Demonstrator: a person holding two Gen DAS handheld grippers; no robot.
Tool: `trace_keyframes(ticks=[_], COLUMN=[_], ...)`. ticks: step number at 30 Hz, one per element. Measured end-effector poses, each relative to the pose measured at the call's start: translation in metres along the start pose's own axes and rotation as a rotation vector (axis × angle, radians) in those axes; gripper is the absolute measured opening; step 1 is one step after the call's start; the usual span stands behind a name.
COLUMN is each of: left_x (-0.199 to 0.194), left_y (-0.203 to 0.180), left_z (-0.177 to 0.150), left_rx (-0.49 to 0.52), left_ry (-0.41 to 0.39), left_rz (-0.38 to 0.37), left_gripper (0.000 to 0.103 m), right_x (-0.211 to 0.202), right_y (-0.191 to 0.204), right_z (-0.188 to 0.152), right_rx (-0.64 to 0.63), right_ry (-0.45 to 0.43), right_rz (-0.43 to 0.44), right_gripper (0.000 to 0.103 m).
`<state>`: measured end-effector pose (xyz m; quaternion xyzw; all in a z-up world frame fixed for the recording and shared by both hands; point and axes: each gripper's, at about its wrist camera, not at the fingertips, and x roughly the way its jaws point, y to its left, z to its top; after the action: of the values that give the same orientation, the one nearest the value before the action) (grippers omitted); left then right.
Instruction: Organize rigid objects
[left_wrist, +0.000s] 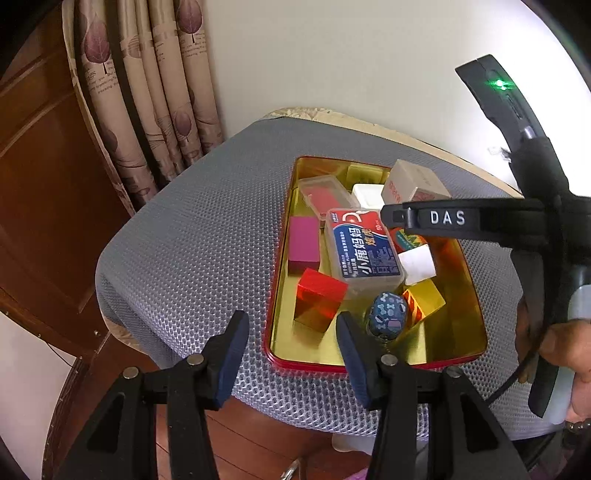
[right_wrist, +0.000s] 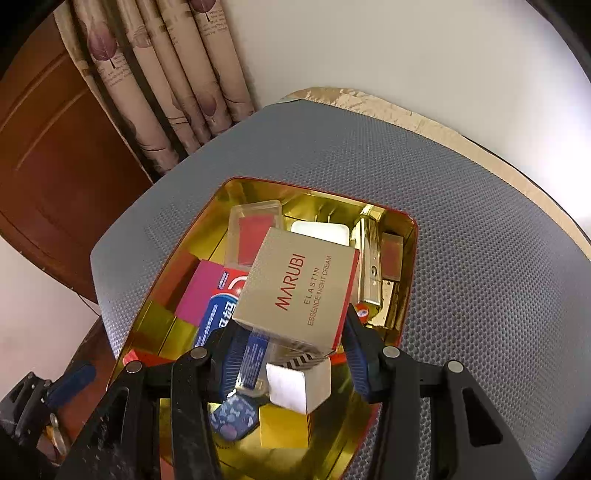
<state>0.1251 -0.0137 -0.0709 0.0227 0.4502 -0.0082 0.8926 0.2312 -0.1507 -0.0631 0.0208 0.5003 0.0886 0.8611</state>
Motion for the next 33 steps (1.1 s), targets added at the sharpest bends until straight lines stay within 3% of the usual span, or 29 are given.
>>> trace_keyframes(ticks=[9,11,13,16,19,21,23,24,27,30,33], left_x=[0.003,0.004,0.004,0.003,0.001,-0.001,-0.005,-0.007,-0.013,-0.021,-0.03], left_y=[0.002,0.003,0.004,0.004,0.007,0.01,0.014,0.015,0.012,0.008,0.005], left_z=[-0.001,-0.001,-0.001,-0.001,-0.002,-0.002,-0.003,-0.003,-0.005,-0.005,-0.005], left_rx=[-0.017,-0.02,-0.024,-0.028,-0.046,-0.073,-0.1,-0.107,-0.092,-0.07,-0.049], left_ry=[0.013,0.016,0.021,0.018,0.011,0.0,-0.024,-0.041,-0.086,-0.135,-0.197], left_rz=[-0.002,-0.001,0.0,0.0,-0.001,-0.014,-0.025,-0.026,0.007,0.019,0.0], left_gripper=[0.05,0.05,0.05,0.05,0.05,0.05,0.05,0.05,0.05,0.05,0.05], right_x=[0.01,0.009,0.005,-0.012,-0.043,-0.066,-0.086,-0.096,-0.119,-0.131,-0.137], right_y=[0.011,0.012,0.012,0.005,-0.002,-0.003,-0.004,-0.003,-0.001,0.002,0.005], right_z=[0.012,0.015,0.017,0.014,0.001,-0.017,-0.037,-0.05,-0.081,-0.1,-0.111], right_rx=[0.005,0.02,0.034,0.061,0.056,0.034,0.025,0.025,0.039,0.051,0.072], right_ry=[0.006,0.002,-0.018,-0.067,-0.178,-0.279,-0.377,-0.432,-0.548,-0.572,-0.573], right_rz=[0.017,0.038,0.026,0.045,-0.022,-0.123,-0.22,-0.275,-0.364,-0.401,-0.38], right_gripper=[0.049,0.057,0.075,0.08,0.08,0.08,0.09,0.103,0.103,0.103,0.103])
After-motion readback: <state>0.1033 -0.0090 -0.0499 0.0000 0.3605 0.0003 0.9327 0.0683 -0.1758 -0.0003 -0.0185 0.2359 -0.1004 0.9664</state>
